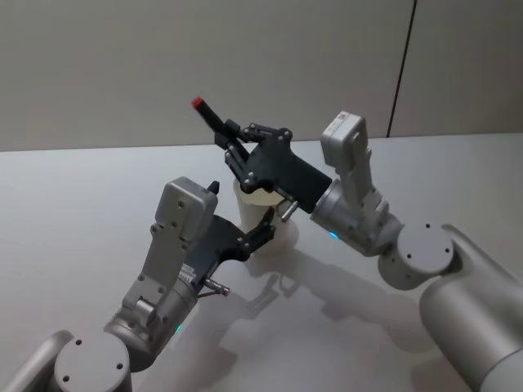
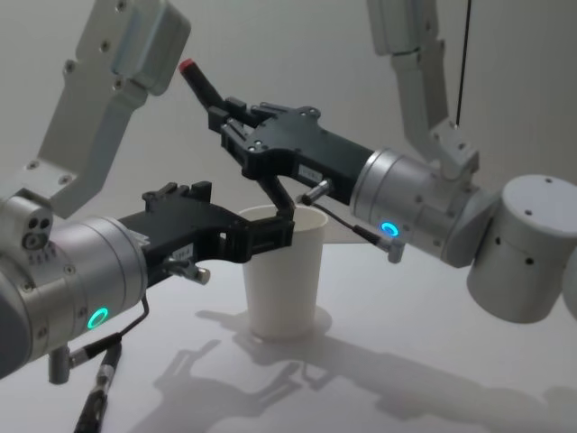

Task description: Place the pen into the pen holder.

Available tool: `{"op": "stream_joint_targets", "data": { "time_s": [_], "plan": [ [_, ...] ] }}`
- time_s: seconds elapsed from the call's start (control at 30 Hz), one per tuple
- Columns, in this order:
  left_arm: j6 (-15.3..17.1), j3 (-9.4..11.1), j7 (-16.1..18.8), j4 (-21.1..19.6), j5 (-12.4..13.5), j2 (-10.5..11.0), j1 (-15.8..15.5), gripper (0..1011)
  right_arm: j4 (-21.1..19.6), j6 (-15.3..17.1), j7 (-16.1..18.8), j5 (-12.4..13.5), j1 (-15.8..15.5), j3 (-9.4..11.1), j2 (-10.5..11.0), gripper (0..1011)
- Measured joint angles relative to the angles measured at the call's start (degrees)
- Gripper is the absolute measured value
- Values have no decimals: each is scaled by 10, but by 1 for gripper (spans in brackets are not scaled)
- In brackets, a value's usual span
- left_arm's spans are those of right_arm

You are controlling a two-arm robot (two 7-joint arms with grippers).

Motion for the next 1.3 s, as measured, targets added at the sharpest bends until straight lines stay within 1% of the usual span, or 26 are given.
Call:
{"op": "stream_joint_targets", "data": {
  "time_s": [0.23, 0.6, 0.9, 1.3],
  "plan": [
    [0, 0, 0, 0, 0, 0, 0, 1004, 11, -15, -16, -12, 3, -7, -4, 171],
    [0, 0, 0, 0, 0, 0, 0, 1004, 6, -22, -37, -29, 1, -9, -3, 171],
    [0, 0, 0, 0, 0, 0, 0, 1004, 8, -27, -45, -32, 3, -8, -2, 172],
    [0, 0, 0, 0, 0, 0, 0, 1004, 34, -38, -50, -31, 17, -7, -8, 172]
  ]
}}
